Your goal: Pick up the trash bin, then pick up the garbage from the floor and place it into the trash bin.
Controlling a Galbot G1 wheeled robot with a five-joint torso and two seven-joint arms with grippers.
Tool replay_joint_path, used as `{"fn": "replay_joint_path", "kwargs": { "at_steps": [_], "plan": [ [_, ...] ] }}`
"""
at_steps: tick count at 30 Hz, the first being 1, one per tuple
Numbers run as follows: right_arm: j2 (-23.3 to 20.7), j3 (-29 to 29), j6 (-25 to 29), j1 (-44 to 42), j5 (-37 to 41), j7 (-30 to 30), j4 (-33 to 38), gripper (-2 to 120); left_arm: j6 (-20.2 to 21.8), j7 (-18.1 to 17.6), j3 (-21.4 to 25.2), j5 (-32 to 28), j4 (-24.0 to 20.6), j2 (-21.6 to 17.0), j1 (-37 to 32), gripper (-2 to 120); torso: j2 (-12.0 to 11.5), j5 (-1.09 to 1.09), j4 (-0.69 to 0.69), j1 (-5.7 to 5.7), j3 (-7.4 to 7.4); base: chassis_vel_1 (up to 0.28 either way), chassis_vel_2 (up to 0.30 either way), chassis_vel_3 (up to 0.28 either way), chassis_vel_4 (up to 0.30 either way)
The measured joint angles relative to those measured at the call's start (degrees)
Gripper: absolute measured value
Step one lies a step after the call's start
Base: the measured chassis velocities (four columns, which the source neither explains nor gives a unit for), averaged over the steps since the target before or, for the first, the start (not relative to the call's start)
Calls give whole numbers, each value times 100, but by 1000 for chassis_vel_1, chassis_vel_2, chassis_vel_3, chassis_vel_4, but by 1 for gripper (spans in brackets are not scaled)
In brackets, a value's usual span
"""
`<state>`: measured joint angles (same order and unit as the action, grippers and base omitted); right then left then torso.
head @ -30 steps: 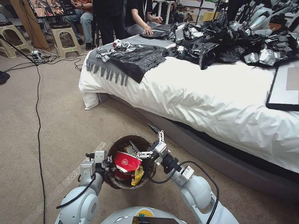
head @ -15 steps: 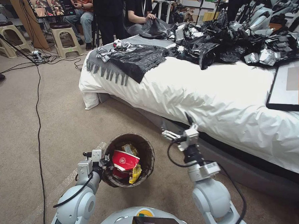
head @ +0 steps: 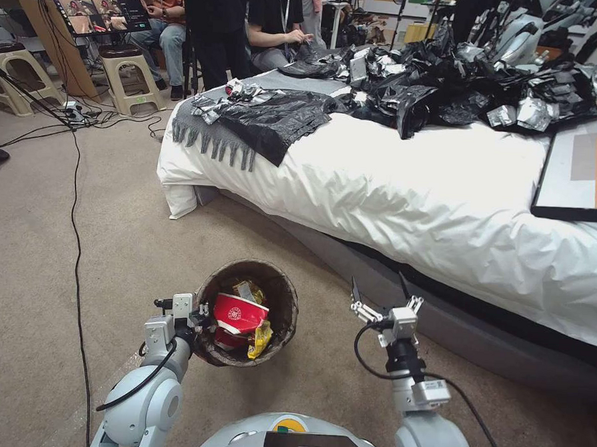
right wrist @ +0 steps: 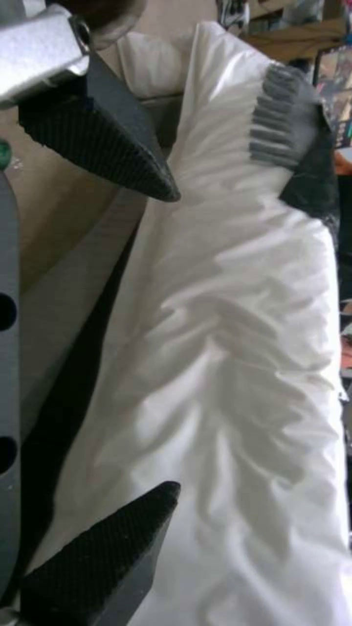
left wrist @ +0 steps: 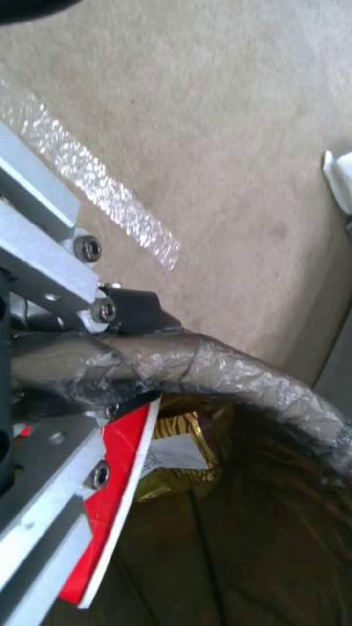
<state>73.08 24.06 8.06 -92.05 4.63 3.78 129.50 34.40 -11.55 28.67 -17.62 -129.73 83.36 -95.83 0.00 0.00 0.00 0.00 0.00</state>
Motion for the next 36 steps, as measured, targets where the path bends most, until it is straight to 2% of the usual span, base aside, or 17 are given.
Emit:
{"fn": "replay_joint_path", "kwargs": {
  "at_steps": [1, 4, 5, 10, 12, 15, 17, 24, 36],
  "plan": [
    [0, 0, 0, 0, 0, 0, 0, 100, 0, 0, 0, 0, 0, 0, 0, 3, 0, 0, 0, 0, 0, 0, 0, 0, 0],
    [222, 228, 447, -513, -139, 3, -274, 100, -26, -1, 57, 2, 7, -46, 15, 3, 0, 0, 0, 0, 0, 0, 0, 0, 0],
    [222, 228, 447, -513, -139, 3, -274, 100, -26, -1, 57, 2, 7, -46, 15, 3, 0, 0, 0, 0, 0, 0, 0, 0, 0],
    [644, 164, 1140, -1031, -641, 169, -750, 100, -63, 5, 292, 18, -8, -58, 33, 3, 0, 0, 0, 0, 0, 0, 0, 0, 0],
    [689, 144, 1226, -1083, -678, 210, -816, 100, -65, 7, 326, 12, -12, -60, 31, 3, 0, 0, 0, 0, 0, 0, 0, 0, 0],
    [847, 126, 1814, -1183, -680, 219, -1179, 100, -70, 10, 402, -25, -37, -90, 38, 3, 0, 0, 0, 0, 0, 0, 0, 0, 0],
    [866, 141, 1935, -1151, -674, 207, -1242, 100, -84, 13, 412, -17, -22, -83, 36, 3, 0, 0, 0, 0, 0, 0, 0, 0, 0],
    [913, 105, 2172, -972, -680, 50, -1321, 100, -116, 22, 492, -39, -9, -69, 14, 3, 0, 0, 1, 0, 0, 0, 0, 0, 0],
    [925, 50, 2175, -845, -714, -31, -1379, 100, -123, 21, 448, -49, 12, -43, 14, 3, 0, 0, 0, 0, 0, 0, 0, 0, 0]
  ]
}}
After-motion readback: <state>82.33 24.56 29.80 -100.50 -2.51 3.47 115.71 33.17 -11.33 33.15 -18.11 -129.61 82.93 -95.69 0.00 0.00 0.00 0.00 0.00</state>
